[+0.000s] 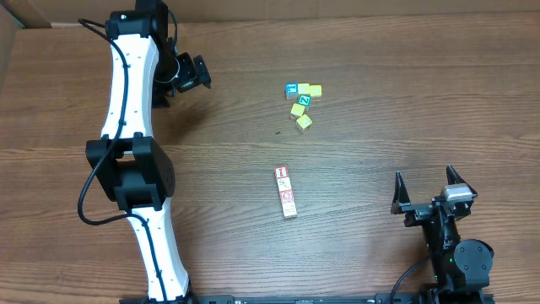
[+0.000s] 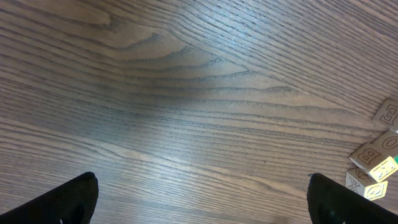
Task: Flip 4 blocks
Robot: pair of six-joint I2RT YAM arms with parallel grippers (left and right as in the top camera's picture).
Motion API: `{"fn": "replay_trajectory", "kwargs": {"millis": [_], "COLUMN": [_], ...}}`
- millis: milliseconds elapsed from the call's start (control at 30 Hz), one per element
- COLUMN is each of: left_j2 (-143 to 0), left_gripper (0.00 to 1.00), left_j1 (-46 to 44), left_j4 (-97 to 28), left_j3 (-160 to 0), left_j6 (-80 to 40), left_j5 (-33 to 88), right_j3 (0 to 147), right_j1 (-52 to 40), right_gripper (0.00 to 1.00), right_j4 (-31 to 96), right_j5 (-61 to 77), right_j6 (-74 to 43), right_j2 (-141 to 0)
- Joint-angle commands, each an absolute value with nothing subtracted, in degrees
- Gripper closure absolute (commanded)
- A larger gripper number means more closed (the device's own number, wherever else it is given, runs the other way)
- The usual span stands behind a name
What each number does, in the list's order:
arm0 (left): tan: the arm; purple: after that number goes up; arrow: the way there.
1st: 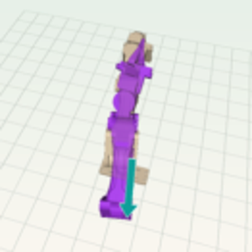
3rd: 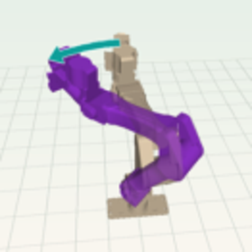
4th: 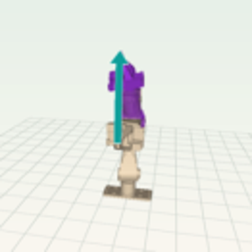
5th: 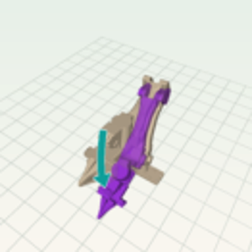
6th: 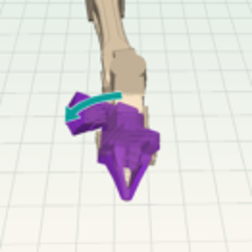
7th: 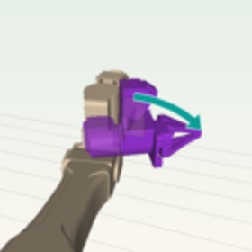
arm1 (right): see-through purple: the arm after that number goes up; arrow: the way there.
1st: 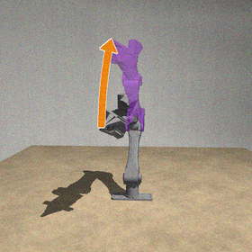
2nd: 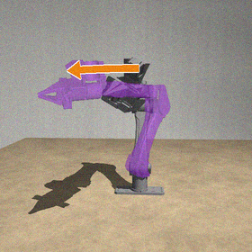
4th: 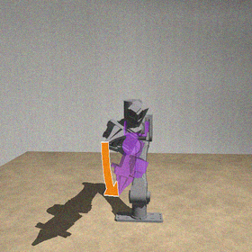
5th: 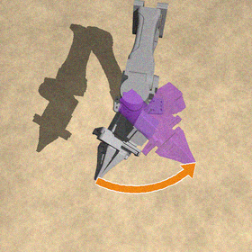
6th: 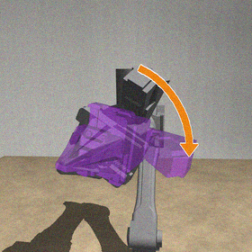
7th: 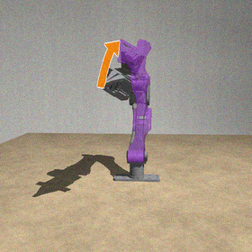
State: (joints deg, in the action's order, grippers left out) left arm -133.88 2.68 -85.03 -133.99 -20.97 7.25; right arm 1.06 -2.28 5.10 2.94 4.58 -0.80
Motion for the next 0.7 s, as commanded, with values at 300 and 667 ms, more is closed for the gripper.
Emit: {"fn": "replay_trajectory", "kwargs": {"millis": [300, 667], "left_j2": [-111.94, -84.16], "left_gripper": [0.0, 0.0], "left_j1": [2.26, 2.22], "left_j4": [-84.99, -85.21], "left_j3": [-135.02, -135.0], "left_j6": [-20.75, -20.1], "left_j5": [7.03, 4.21], "right_j3": [0.45, 0.45], "right_j1": [-2.13, -2.13], "right_gripper": [0.0, 0.0], "right_j4": [4.67, 4.64], "right_j5": [2.46, 2.46], "right_j6": [4.95, 4.95], "right_j2": [-0.16, -0.16]}}
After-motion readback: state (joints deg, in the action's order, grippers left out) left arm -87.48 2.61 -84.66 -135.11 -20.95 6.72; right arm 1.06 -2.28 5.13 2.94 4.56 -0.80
